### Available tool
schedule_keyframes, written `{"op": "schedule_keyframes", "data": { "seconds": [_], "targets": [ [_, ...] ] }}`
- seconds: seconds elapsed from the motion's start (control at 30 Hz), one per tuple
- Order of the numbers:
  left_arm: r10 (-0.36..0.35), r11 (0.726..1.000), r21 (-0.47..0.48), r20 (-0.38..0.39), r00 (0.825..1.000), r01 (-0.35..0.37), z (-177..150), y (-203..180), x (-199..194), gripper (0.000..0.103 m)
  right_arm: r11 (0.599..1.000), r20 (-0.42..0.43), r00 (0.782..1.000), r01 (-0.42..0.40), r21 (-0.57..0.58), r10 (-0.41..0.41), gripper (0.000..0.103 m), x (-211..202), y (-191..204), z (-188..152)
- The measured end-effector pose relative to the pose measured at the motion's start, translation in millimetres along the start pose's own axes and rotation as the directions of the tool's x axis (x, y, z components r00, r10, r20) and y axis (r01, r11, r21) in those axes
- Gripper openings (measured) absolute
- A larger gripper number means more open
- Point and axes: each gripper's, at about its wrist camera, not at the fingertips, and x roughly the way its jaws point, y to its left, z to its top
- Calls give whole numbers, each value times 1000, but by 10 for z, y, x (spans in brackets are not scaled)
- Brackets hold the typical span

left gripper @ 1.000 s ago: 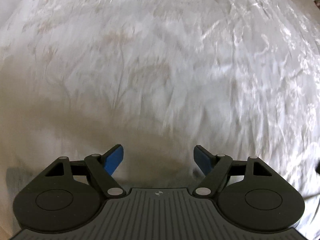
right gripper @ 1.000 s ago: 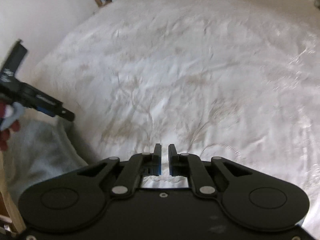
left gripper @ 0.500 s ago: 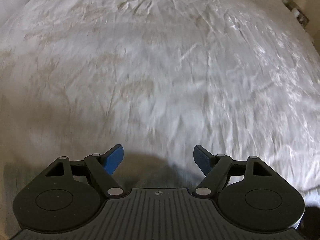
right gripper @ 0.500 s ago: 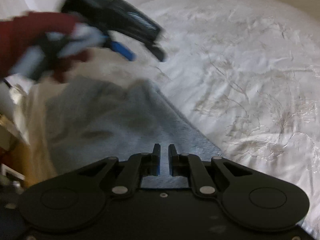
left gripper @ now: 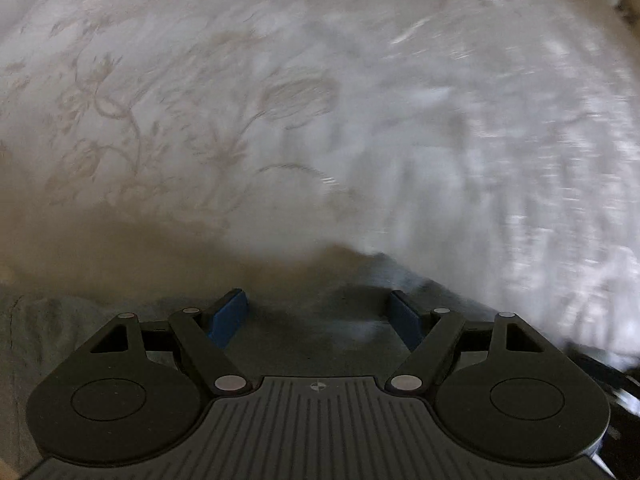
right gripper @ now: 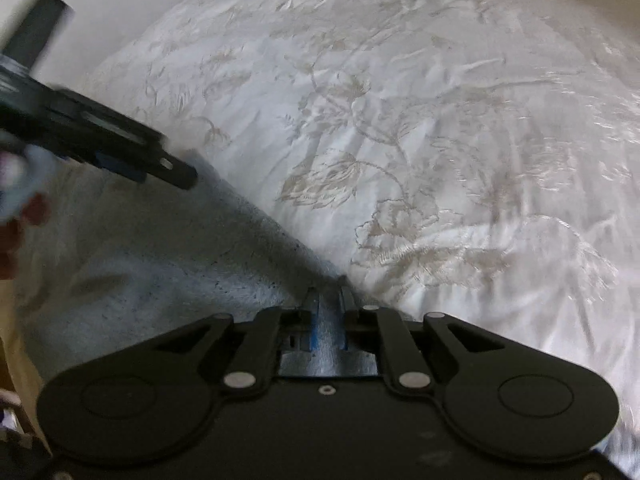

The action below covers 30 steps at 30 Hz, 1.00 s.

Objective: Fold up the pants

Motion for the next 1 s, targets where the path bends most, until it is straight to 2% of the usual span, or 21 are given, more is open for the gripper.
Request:
{"op": "schedule_keyframes", "data": {
  "seconds": [0.07, 0.17, 0.33, 0.43, 0.53, 0.67, 0.73, 0.9, 1.0],
  "targets": [
    [-9, 1000, -4, -9, 1000, 9, 28, 26, 34, 77, 1000, 25, 1000, 5, 24, -5, 14, -163, -10, -73],
    [-7, 999, 40, 39, 999, 5, -28, -34, -146, 76, 999, 44, 999, 21, 49, -23, 16, -396, -56, -226],
    [-62, 993, 105, 100, 993, 51, -423, -202, -524, 76, 994, 4, 998, 60, 94, -61, 19, -642, -174, -657],
    [-109, 980, 173, 76, 991, 95, -830, -339, -601, 76, 988, -44, 995, 99, 120, -94, 20, -713, -243, -966],
    [-126, 964, 235, 1, 992, 122, -1257, -452, -535, 76, 982, -77, 991, 117, 147, -106, 21, -797, -276, -1226],
    [-82, 950, 294, -93, 992, 106, -1684, -496, -360, 77, 973, -129, 984, 145, 177, -124, 22, -804, -287, -1527],
    [-77, 943, 315, -94, 993, 103, -1755, -484, -366, 77, 964, -127, 983, 156, 214, -131, 22, -849, -286, -1610],
    [-122, 943, 301, -87, 989, 143, -1768, -409, -392, 77, 934, -94, 980, 195, 298, -175, 24, -1017, -237, -1718],
    [-144, 942, 295, -75, 987, 160, -1814, -320, -417, 77, 892, -82, 972, 234, 386, -220, 26, -1180, -175, -1781]
  ]
}}
